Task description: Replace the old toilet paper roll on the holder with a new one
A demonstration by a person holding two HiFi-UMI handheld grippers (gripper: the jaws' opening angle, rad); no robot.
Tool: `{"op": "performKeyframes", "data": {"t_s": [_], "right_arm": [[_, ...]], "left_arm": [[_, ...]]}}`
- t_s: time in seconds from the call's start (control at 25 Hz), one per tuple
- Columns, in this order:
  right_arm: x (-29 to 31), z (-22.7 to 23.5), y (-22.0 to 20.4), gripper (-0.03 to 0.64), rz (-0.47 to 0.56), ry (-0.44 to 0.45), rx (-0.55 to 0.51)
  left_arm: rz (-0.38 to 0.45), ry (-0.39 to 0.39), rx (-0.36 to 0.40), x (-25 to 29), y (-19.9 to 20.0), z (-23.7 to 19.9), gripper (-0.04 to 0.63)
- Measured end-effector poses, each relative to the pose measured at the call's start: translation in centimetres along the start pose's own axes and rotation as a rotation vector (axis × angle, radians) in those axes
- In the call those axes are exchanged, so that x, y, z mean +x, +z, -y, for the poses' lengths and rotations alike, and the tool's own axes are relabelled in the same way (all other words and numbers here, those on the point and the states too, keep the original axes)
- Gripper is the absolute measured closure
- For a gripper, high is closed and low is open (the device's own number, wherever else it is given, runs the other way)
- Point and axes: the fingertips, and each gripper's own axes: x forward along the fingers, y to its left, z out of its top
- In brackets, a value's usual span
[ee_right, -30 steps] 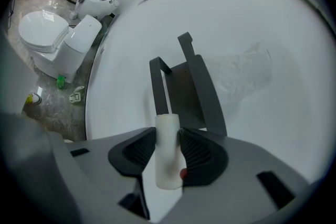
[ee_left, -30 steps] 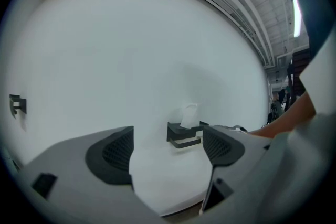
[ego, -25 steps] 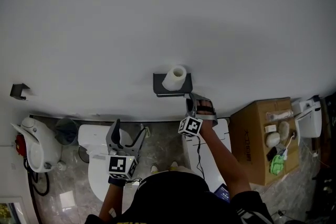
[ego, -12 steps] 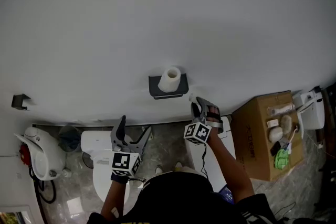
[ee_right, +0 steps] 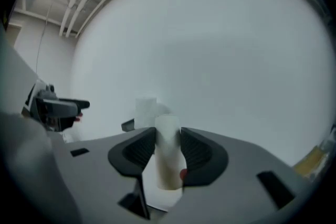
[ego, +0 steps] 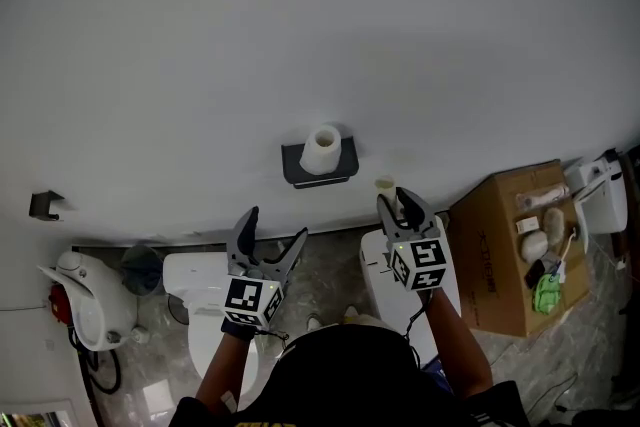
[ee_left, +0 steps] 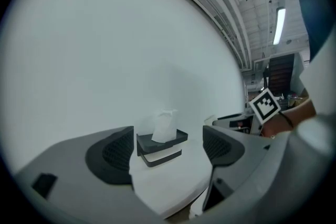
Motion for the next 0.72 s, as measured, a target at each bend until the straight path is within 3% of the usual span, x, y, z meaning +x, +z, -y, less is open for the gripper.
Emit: {"op": "performKeyframes", "data": {"t_s": [0.2,0.44,0.72], "right_arm": [[-3.2,1.5,3.4,0.466,0.123,0.018,0.249],[-5.1,1.5,5.1,0.465,0.166,0.017,0.27],[-7.0,0.9,5.1,0.465,0.173,-0.006,0.219]], "left_arm": [[0.018,0.006,-0.026,1.4,-0.5,-0.2,0.176],[0.044,-0.035,0.065,5.3,-0.6,-0.2,0.175],[-0.027,-0.114,0.071,10.9,-0.8,0.3,0.175]]}}
